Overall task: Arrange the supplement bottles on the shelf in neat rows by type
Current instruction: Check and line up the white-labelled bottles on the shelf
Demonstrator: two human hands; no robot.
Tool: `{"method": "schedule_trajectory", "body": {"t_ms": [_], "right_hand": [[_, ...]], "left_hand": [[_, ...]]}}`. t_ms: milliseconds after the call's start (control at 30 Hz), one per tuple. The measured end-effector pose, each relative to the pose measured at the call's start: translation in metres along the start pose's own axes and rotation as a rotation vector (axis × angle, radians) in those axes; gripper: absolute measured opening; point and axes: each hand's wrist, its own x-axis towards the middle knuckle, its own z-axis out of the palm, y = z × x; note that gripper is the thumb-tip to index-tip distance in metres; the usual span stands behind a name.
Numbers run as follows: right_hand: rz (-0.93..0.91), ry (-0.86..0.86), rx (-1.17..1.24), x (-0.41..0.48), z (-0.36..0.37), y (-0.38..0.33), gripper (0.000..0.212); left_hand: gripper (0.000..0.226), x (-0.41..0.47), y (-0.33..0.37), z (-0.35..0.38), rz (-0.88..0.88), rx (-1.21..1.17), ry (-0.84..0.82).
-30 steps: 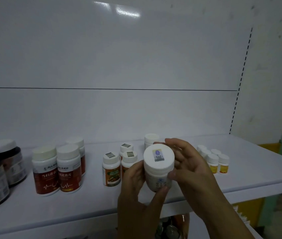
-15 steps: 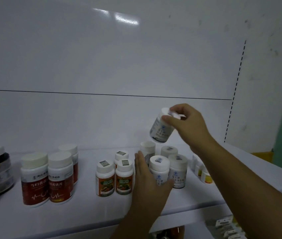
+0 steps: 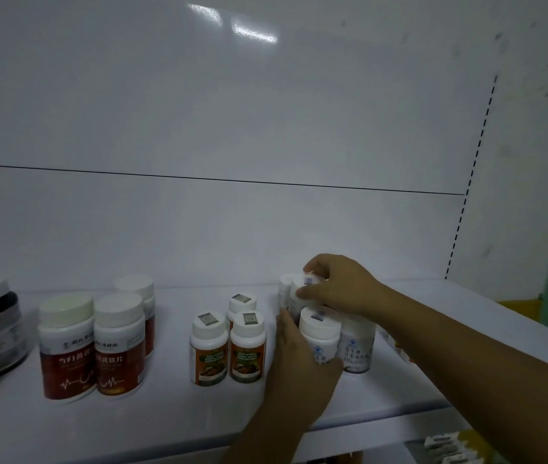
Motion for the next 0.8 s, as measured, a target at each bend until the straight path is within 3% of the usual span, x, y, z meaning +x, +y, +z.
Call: {"method": "schedule_trajectory", "body": {"t_ms": [233, 367, 433, 533, 633, 700, 800], "right_hand": [[0.068, -0.072, -0.055, -0.004, 0.011, 0.005, 0.038], [0.001, 0.045, -0.054, 0.005, 0.008, 0.000, 0.037], [-0.001, 0.025, -0.097, 0.018, 0.007, -0.009, 0.044], [0.113, -0.121, -0.378, 0.044, 0.015, -0.021, 0.054], [0.153, -0.118, -0.577, 0.064, 0.028, -0.027, 0.034], [0.106, -0.069, -0.538, 0.068, 0.028, -0.027, 0.029], [0.034, 0.061, -0.351, 0.065, 0.006, -0.032, 0.040]], "left_hand": [[0.098, 0.000, -0.002, -0.002, 0.005, 0.016, -0.020], [0.101, 0.000, 0.002, -0.002, 0.000, -0.011, -0.002], [0.109, -0.005, 0.009, -0.003, 0.014, 0.079, -0.010], [0.103, -0.015, 0.011, -0.008, 0.122, 0.060, 0.086], [0.097, -0.022, 0.012, -0.014, 0.229, 0.064, 0.169], [0.098, -0.023, 0.011, -0.014, 0.248, 0.060, 0.172], [0.100, -0.025, 0.015, -0.014, 0.223, 0.001, 0.202]]}}
